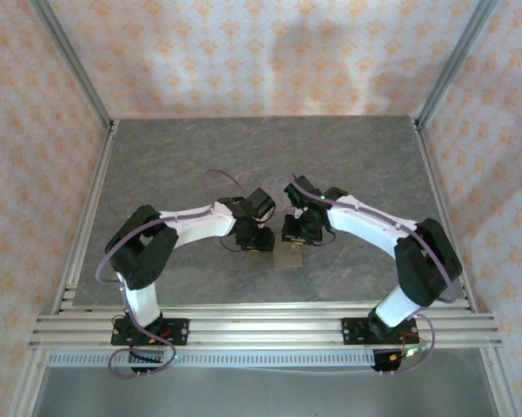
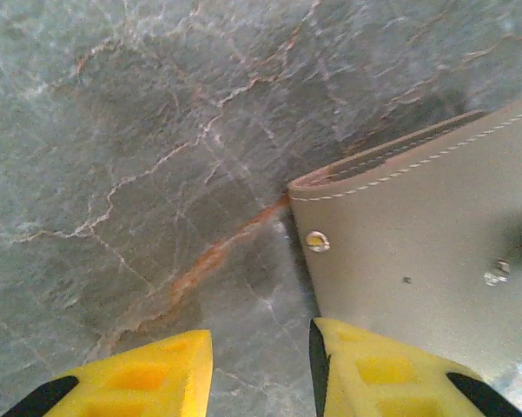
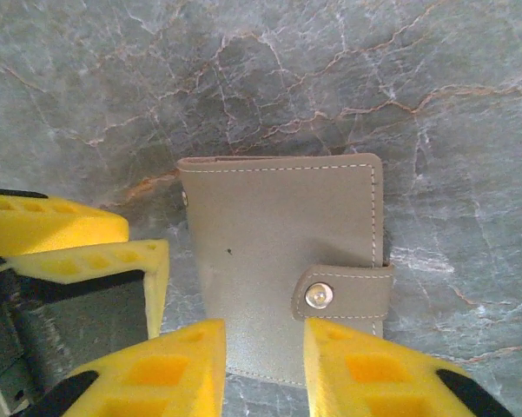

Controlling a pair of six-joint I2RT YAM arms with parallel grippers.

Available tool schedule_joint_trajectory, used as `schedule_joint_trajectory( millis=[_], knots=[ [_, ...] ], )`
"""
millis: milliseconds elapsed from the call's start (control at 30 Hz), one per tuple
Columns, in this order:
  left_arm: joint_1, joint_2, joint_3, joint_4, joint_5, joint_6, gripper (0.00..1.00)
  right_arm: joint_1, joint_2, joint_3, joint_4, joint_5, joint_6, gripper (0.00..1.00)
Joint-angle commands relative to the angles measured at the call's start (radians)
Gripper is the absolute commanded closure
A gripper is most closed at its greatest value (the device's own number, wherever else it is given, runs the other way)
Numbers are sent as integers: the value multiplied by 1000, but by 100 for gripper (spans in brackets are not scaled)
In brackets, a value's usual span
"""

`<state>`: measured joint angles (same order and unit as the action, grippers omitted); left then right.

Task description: Put the credit cards into the card holder

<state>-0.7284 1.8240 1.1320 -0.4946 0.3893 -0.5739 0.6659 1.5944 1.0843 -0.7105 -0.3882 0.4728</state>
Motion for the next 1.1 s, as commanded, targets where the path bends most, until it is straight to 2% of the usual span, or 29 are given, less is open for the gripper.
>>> schedule_joint_trajectory(
  millis=[0, 533, 833, 1067],
  knots=[
    [10, 5, 35, 21, 5, 7, 64, 24, 39, 39, -87, 91, -13, 72],
    [34, -17, 12, 36, 10, 9, 62, 77, 140, 117, -154, 198, -3, 78],
    [48, -23, -4, 43, 3, -2, 62, 96, 169, 134, -147, 174, 2, 75],
    [82, -53, -43, 56, 2, -18, 62, 106, 177, 126, -174, 214, 13, 79]
  ],
)
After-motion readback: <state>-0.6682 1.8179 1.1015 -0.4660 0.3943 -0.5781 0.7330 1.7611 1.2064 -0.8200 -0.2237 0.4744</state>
